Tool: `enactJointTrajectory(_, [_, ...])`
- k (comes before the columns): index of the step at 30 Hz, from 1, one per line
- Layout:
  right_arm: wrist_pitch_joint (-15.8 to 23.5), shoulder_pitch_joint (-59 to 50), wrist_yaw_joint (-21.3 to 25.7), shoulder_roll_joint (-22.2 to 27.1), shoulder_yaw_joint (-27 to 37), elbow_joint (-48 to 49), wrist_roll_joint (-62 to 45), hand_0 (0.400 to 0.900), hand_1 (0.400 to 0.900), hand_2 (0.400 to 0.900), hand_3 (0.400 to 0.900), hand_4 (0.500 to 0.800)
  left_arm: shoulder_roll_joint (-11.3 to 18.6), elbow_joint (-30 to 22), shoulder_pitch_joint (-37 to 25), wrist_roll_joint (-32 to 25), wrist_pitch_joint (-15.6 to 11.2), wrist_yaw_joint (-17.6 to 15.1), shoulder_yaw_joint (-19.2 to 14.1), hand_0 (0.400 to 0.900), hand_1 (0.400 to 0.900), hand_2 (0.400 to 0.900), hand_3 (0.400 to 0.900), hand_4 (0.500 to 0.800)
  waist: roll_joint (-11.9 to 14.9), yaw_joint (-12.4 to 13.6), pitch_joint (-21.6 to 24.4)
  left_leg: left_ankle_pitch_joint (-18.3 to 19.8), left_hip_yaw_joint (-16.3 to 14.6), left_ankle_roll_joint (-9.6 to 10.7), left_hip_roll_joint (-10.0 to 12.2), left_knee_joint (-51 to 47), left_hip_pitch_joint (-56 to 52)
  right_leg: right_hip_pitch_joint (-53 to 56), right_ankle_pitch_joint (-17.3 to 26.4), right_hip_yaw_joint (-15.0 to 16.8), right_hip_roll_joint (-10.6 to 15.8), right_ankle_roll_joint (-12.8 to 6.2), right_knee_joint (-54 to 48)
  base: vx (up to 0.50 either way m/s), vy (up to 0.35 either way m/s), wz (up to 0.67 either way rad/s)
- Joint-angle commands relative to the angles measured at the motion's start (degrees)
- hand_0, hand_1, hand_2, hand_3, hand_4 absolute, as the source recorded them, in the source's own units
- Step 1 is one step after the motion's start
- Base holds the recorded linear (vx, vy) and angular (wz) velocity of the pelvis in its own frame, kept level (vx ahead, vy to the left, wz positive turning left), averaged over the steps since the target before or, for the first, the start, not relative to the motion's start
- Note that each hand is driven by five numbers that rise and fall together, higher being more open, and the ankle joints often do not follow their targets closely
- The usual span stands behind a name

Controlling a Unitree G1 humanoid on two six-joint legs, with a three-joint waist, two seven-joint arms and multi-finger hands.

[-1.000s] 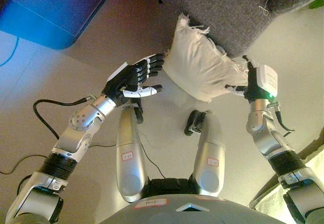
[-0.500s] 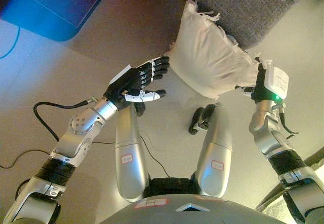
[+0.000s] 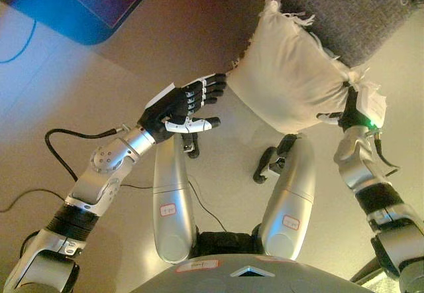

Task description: Pick up the pillow and put it on the sofa.

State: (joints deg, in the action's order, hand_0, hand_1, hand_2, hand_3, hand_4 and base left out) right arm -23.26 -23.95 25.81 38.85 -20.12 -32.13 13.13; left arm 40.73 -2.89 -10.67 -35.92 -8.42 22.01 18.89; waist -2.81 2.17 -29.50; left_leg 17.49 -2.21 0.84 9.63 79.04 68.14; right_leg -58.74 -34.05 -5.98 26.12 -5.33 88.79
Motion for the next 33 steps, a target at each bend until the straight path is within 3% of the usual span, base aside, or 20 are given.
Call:
enactJointTrajectory(1, [-0.1, -7.08, 7.1, 3.76, 0.74, -6.55, -1.84, 0.9, 0.9, 0.9, 0.9, 0.8, -1.13, -4.87, -1.94, -2.88, -3.11, 2.24, 1.01, 0.9, 0.9, 0.9, 0.9, 0.8, -1.68, 2.24, 3.18, 9.05, -0.14, 0.71, 1.42, 4.14, -5.53, -3.77, 5.79, -2.53, -2.27, 1.58, 0.37, 0.01, 0.002, 0.11])
enactJointTrajectory(5, [0.1, -9.05, 10.72, 2.73, 1.1, -10.16, -3.85, 0.9, 0.9, 0.9, 0.9, 0.8, -1.75, -4.61, -1.89, -2.64, -2.82, 3.48, 1.15, 0.9, 0.9, 0.9, 0.9, 0.8, -2.17, 2.8, 3.21, 9.46, 0.04, 0.68, 1.23, 5.0, -5.34, -3.97, 5.7, -2.25, -1.86, 1.55, 0.98, 0.01, 0.015, 0.07])
enactJointTrajectory(9, [0.12, -8.57, 10.91, 2.3, 1.86, -10.18, -3.89, 0.9, 0.9, 0.9, 0.9, 0.8, -2.13, -5.5, -0.99, -2.72, -2.46, 4.19, 0.56, 0.9, 0.9, 0.9, 0.9, 0.8, -2.35, 2.85, 3.03, 9.45, 0.22, 0.63, 1.04, 5.2, -5.36, -3.95, 6.38, -2.05, -1.81, 1.47, 0.35, 0.0, 0.0, 0.0])
enactJointTrajectory(15, [-1.0, -8.68, 8.35, 2.49, 1.7, -11.77, -2.99, 0.9, 0.9, 0.9, 0.9, 0.8, -2.21, -5.01, -0.34, -2.69, -1.37, 5.03, 0.43, 0.9, 0.9, 0.9, 0.9, 0.8, -2.15, 2.93, 3.07, 9.2, 0.76, 0.71, 1.87, 6.28, -5.7, -3.58, 6.75, -1.44, -1.53, 1.57, 0.93, 0.04, -0.004, 0.01])
enactJointTrajectory(20, [-1.45, -11.76, 3.33, 3.13, -0.03, -15.74, -2.66, 0.9, 0.9, 0.9, 0.9, 0.8, -1.44, -4.6, -0.21, -3.18, -1.24, 5.05, 0.67, 0.9, 0.9, 0.9, 0.9, 0.8, -2.48, 3.63, 2.93, 9.49, 1.01, 0.41, 2.13, 7.27, -6.01, -3.3, 6.35, -1.16, -1.11, 1.87, 1.87, 0.04, -0.008, 0.01])
enactJointTrajectory(22, [-0.3, -13.02, 1.79, 3.45, -0.77, -17.4, -3.38, 0.682, 0.682, 0.682, 0.682, 0.669, -1.29, -4.29, -0.66, -3.54, -1.27, 5.13, 0.88, 0.9, 0.9, 0.9, 0.9, 0.8, -2.7, 3.91, 2.76, 9.54, 1.05, 0.39, 2.05, 7.48, -5.88, -3.4, 6.31, -1.07, -0.94, 1.96, 2.06, 0.02, -0.011, 0.04])
enactJointTrajectory(23, [-0.58, -13.85, 0.37, 3.68, -1.37, -18.13, -3.41, 0.4, 0.4, 0.4, 0.4, 0.5, -1.07, -4.07, -1.04, -3.74, -1.23, 5.2, 1.07, 0.9, 0.9, 0.9, 0.9, 0.8, -2.78, 4.07, 2.73, 9.64, 1.01, 0.42, 1.99, 7.61, -5.77, -3.5, 6.23, -1.07, -0.81, 1.97, 2.18, 0.01, -0.016, 0.06])
enactJointTrajectory(27, [1.3, -16.03, -1.12, 4.4, -2.54, -20.26, -6.41, 0.4, 0.4, 0.4, 0.4, 0.5, -0.48, -4.11, -1.75, -4.26, -1.23, 5.77, 1.61, 0.9, 0.9, 0.9, 0.9, 0.8, -3.12, 4.54, 2.34, 9.49, 0.81, 0.32, 1.46, 7.09, -5.64, -3.57, 6.23, -1.36, -0.56, 2.09, 1.9, 0.0, -0.017, 0.07])
enactJointTrajectory(33, [3.15, -16.99, 1.13, 4.39, -2.44, -19.7, -8.41, 0.4, 0.4, 0.4, 0.4, 0.5, -0.31, -3.94, -2.62, -4.41, -1.79, 5.29, 2.03, 0.9, 0.9, 0.9, 0.9, 0.8, -3.32, 4.5, 1.76, 8.79, 0.34, 0.07, 0.97, 4.45, -6.6, -2.37, 7.15, -2.08, -0.77, 1.97, -1.17, 0.0, -0.001, 0.01])
